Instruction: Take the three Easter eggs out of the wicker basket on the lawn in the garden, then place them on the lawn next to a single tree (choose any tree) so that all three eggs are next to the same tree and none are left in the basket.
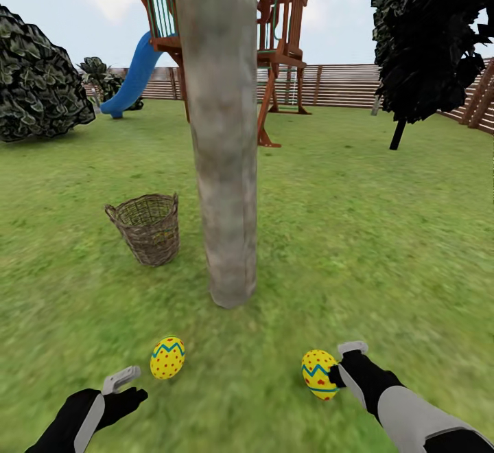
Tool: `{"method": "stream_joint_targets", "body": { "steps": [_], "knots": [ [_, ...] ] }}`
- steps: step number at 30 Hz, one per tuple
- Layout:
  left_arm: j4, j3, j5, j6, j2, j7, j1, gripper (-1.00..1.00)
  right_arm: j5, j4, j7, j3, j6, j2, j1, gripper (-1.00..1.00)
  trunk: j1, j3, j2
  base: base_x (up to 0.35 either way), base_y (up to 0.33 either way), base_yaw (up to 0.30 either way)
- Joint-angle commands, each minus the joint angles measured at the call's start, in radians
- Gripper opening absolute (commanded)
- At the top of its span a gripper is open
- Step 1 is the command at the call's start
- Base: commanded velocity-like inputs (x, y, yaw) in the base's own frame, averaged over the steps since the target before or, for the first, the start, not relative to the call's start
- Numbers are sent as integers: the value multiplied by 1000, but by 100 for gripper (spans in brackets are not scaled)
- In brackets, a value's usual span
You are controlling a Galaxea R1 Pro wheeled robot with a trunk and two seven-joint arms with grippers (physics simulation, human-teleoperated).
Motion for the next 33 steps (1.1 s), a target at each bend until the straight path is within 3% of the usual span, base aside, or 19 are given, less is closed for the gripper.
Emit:
{"method": "stream_joint_targets", "body": {
  "steps": [1,5,28,33],
  "knots": [
    [-1,3,0,6,0,-3,0,100,-9,-5,-4,7,1,-6,0,100,0,-1,0,-8,-1,0],
    [-1,1,0,3,-2,-3,0,100,-14,-9,0,7,-21,-19,0,100,0,-1,0,-2,0,0],
    [1,2,0,2,-2,-3,0,100,-15,-2,0,10,-24,-17,0,100,0,-1,0,0,0,0],
    [5,2,1,3,-3,-2,0,100,-15,-1,-2,9,-24,-20,0,100,-2,18,1,0,0,0]
  ]
}}
